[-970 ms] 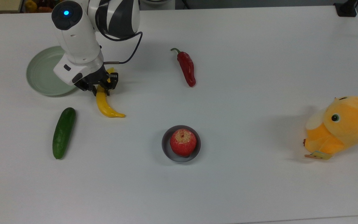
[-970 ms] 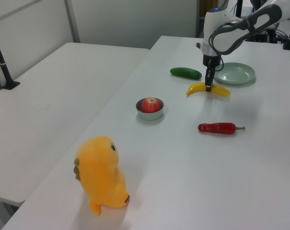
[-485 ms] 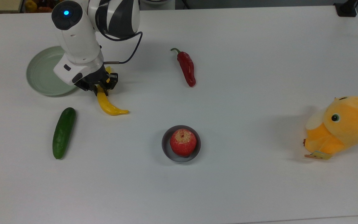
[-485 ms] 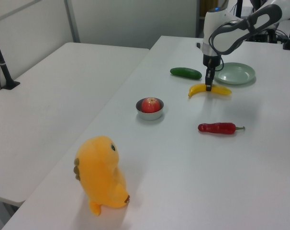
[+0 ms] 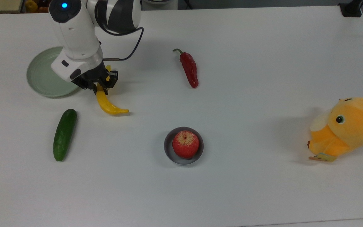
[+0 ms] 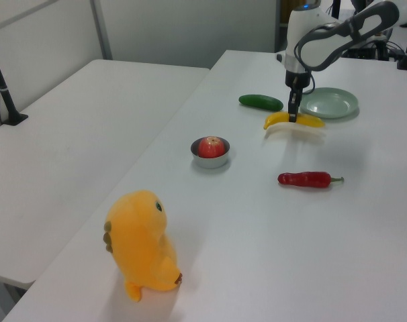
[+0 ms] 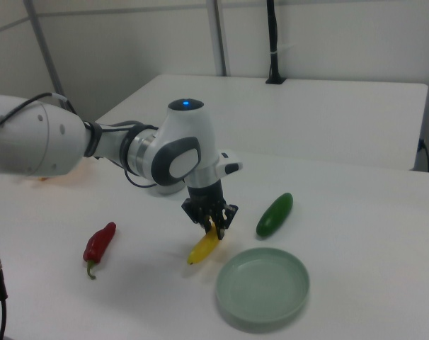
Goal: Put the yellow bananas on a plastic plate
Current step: 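Lift the banana and carry it over the pale green plate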
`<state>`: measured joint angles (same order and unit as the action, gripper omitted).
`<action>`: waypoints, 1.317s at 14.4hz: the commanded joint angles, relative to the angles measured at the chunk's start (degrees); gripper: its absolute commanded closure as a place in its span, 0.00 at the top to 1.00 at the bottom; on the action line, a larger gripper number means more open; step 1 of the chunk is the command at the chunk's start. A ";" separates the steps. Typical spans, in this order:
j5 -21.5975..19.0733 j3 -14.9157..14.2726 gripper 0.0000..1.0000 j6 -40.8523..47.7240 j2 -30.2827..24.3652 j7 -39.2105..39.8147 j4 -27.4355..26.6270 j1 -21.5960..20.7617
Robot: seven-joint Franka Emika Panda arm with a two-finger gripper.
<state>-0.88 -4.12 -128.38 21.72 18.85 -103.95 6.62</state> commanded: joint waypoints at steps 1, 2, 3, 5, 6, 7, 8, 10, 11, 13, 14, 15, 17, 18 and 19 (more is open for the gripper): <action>-0.09 -0.28 0.00 6.36 -6.67 0.75 -0.30 -0.12; -0.18 -0.28 0.00 8.91 -7.47 0.66 0.84 -0.12; -0.27 -0.28 0.00 12.06 -8.52 0.66 2.34 -0.12; -0.35 -0.28 0.00 14.11 -10.98 0.66 2.61 -0.03; -0.27 -0.28 0.00 14.99 -11.43 0.66 2.61 -0.03; -0.27 -0.28 0.00 15.08 -12.13 0.75 2.61 0.49; -0.35 -0.28 0.00 15.61 -12.57 1.27 2.61 1.63; -0.35 -0.28 0.00 16.31 -13.37 5.04 2.61 3.65; -0.27 -0.28 0.00 16.23 -13.37 6.97 2.53 4.79; -0.18 -0.28 0.00 15.62 -12.84 10.40 2.26 7.17; -0.09 -0.28 0.00 15.52 -12.49 12.16 2.18 8.31; 0.17 -0.37 0.00 15.09 -12.05 14.00 2.17 9.45; 0.26 -2.11 0.00 13.34 -11.44 17.34 1.56 10.86; 0.26 -2.99 0.00 12.46 -10.74 18.41 1.21 10.78; 0.35 -4.40 0.00 11.23 -9.77 19.81 0.69 10.43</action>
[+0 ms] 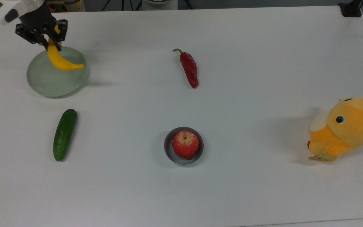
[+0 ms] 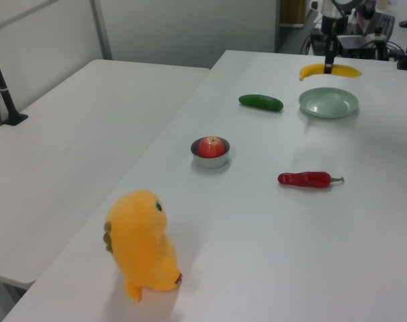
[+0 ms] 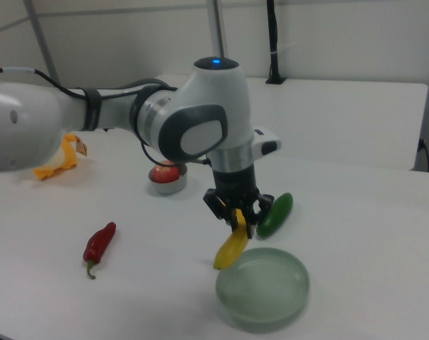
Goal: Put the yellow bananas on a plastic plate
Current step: 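Lift the banana and carry it over the pale green plate, then lower the banana onto the plate and open the gripper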
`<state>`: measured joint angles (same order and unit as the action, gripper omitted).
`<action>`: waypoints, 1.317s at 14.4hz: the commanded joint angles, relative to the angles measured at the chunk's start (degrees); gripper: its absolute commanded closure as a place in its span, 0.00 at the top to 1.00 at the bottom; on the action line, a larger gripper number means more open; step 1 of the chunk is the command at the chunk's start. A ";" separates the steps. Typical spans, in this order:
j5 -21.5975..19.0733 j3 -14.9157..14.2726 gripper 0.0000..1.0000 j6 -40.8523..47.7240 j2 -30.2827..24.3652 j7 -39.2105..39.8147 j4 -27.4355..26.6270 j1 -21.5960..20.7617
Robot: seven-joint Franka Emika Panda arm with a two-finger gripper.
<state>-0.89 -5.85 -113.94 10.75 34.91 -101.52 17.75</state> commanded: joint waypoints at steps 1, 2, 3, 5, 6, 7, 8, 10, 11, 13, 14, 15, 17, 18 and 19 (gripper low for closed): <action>0.36 -3.98 0.00 -5.40 2.85 4.28 -2.10 -0.78; 0.27 -4.25 0.00 -6.98 3.83 4.20 -2.46 -0.79; 0.19 -4.43 0.00 -9.00 4.53 4.20 -3.24 -0.70; -0.08 -4.43 0.00 -13.92 6.11 4.12 -4.91 -0.44; -0.08 -4.52 0.00 -15.33 6.65 4.11 -5.09 -0.35; -0.08 -4.52 0.00 -16.13 7.52 3.85 -5.18 -0.52; -0.08 -4.52 0.00 -16.49 8.14 3.68 -5.10 -0.78; -0.08 -4.52 0.00 -17.19 9.54 3.59 -5.10 -1.05; -0.08 -4.52 0.01 -18.50 9.90 3.50 -5.18 -1.14; -0.08 -4.52 0.07 -19.04 9.99 3.32 -5.45 -1.14; -0.08 -4.52 0.12 -19.04 9.99 3.32 -5.45 -1.14; -0.17 -4.52 0.22 -18.95 9.99 3.41 -5.45 -1.14; -0.17 -4.52 0.46 -18.95 9.99 3.41 -5.45 -1.14; -0.17 -4.52 0.55 -18.95 9.99 3.41 -5.45 -1.14; -0.17 -4.52 0.67 -18.87 9.99 3.41 -5.45 -1.14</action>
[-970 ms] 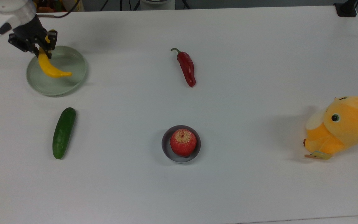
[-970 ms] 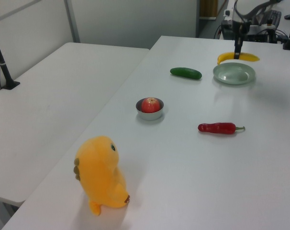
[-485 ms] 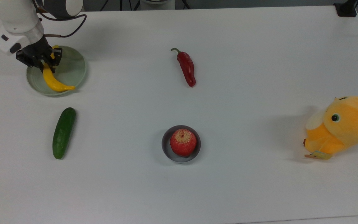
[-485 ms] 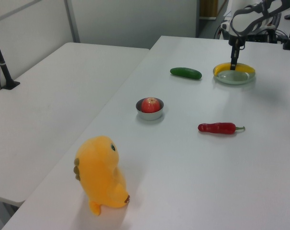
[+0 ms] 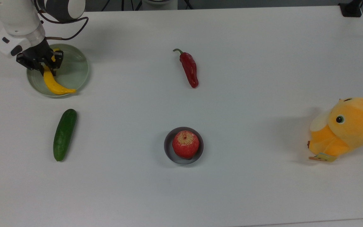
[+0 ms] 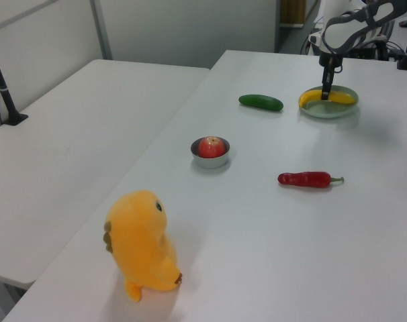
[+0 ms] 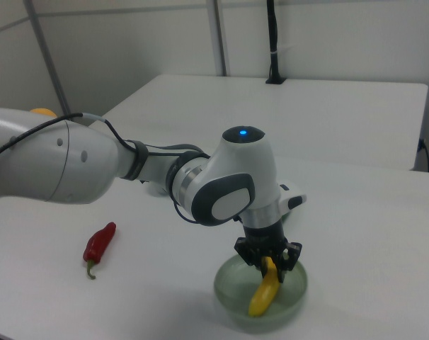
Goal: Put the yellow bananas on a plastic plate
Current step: 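Lower the banana onto the plate and open the gripper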
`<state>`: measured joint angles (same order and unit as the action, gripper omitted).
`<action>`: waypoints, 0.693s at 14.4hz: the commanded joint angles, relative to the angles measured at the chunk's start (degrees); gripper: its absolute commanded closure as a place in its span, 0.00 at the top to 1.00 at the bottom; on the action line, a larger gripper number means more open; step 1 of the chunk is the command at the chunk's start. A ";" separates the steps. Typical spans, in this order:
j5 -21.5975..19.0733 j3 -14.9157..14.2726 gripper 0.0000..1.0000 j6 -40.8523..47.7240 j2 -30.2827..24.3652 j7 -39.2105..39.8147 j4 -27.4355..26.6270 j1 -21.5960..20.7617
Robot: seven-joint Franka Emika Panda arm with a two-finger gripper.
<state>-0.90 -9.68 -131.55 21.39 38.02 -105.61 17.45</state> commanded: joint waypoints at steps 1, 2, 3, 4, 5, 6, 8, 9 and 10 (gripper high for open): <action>-0.07 -0.69 0.74 -1.34 -0.65 0.39 -1.35 -0.83; -0.07 -0.69 0.90 -1.25 -0.65 0.30 -1.35 -0.83; -0.07 -0.69 1.00 -1.16 -0.74 0.30 -1.35 -0.83; -0.07 -0.69 1.00 -1.16 -0.74 0.30 -1.35 -0.75; -0.16 -0.69 1.00 -1.07 -0.74 0.30 -1.35 -0.83; -0.16 -0.69 1.00 -1.07 -0.74 0.30 -1.35 -0.83; -0.07 -0.69 1.00 -0.98 -0.74 0.30 -1.35 -0.83; -0.07 -0.69 1.00 -0.90 -0.82 0.22 -1.35 -0.83; -0.16 -0.69 1.00 -0.55 -1.09 0.13 -1.18 -0.75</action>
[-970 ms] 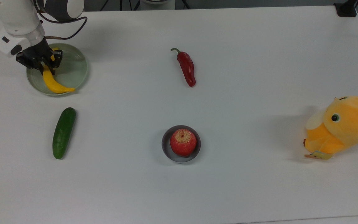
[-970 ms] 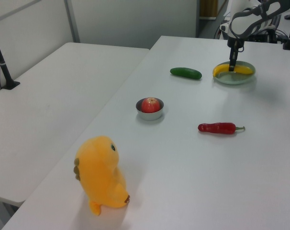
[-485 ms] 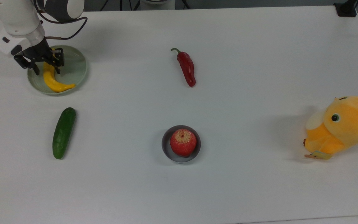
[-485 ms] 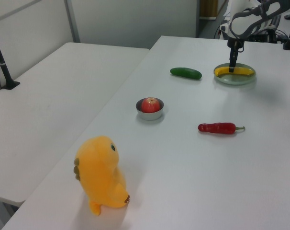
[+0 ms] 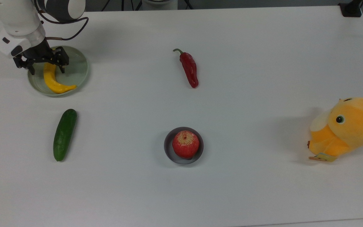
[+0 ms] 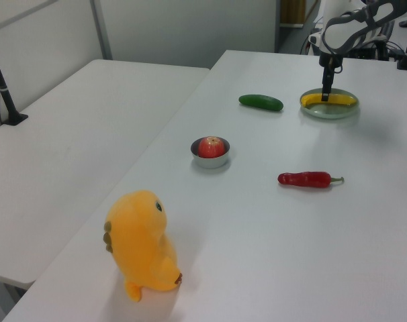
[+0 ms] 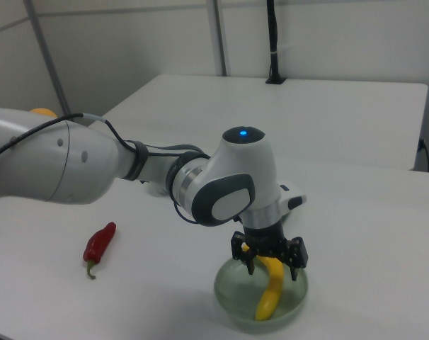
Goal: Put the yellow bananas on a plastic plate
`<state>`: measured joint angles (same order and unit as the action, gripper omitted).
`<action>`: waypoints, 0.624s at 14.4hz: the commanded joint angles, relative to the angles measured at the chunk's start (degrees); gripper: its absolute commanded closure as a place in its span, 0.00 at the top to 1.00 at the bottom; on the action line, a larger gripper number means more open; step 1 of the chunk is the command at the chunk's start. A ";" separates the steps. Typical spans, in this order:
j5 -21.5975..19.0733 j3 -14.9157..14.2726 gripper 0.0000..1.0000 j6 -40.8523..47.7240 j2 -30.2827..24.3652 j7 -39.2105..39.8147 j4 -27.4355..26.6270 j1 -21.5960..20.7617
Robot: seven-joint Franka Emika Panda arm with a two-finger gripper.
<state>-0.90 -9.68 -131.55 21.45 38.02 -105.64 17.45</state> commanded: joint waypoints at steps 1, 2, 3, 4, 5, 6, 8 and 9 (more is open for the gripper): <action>-0.16 -0.69 1.00 0.24 -2.01 -0.48 -1.06 -0.75; -0.24 -0.69 1.00 3.64 -4.29 -3.88 -0.27 -0.83; -0.25 -0.86 1.00 6.46 -5.79 -6.53 1.30 -0.83; -0.42 -0.87 1.00 10.14 -7.46 -9.34 2.80 -0.92; -1.03 -0.87 1.00 15.66 -9.65 -14.41 5.51 -1.53; -1.65 -0.87 1.00 18.93 -10.80 -18.64 7.71 -2.15; -3.58 -0.17 1.00 26.40 -13.35 -28.14 12.64 -2.76; -4.89 -0.08 1.00 29.22 -15.36 -30.61 13.61 -4.33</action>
<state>-3.14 -9.63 -108.56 9.31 14.73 -94.61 15.80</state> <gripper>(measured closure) 0.000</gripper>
